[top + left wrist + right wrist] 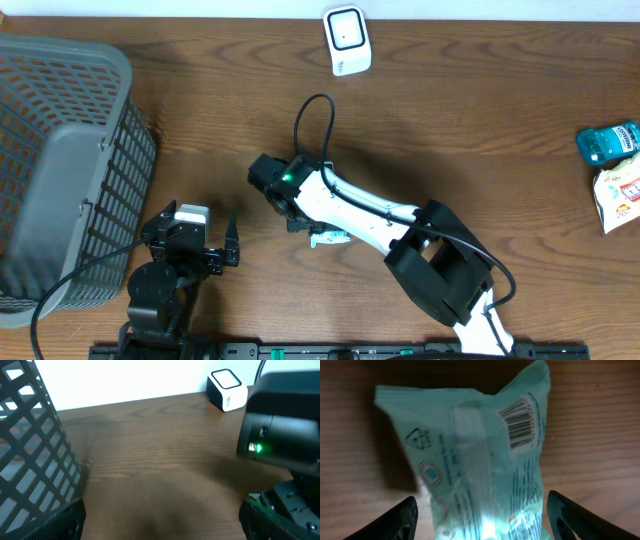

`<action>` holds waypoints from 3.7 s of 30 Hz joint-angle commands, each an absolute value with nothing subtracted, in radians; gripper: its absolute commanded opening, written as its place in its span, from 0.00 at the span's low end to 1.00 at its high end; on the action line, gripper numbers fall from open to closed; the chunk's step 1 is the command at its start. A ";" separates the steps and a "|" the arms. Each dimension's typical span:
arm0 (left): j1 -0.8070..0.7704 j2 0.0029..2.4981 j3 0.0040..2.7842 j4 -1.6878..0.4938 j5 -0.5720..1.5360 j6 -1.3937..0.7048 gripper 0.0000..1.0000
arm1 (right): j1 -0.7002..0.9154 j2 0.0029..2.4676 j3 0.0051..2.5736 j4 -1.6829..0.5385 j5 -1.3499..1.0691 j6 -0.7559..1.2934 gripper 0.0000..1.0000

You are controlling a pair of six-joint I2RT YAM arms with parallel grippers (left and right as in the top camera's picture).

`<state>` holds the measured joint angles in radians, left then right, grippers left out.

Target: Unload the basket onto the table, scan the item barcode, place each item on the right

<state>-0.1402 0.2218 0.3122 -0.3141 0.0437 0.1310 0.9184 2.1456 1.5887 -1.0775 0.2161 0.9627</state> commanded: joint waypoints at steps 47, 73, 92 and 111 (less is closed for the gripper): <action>-0.140 0.220 0.311 -0.313 0.045 0.130 0.98 | 0.791 2.194 1.652 -1.129 0.286 0.821 0.01; -0.140 0.220 0.311 -0.313 0.045 0.130 0.98 | 0.723 2.010 1.570 -1.145 0.338 0.774 0.06; -0.140 0.220 0.311 -0.313 0.045 0.130 0.98 | 0.655 2.035 1.472 -1.061 0.282 0.751 0.01; -0.140 0.220 0.311 -0.313 0.045 0.130 0.98 | 0.607 2.071 1.362 -0.911 0.381 0.773 0.01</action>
<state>-0.1402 0.2218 0.3122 -0.3141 0.0437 0.1310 0.6189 1.9911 1.4010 -0.9150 0.3779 0.7551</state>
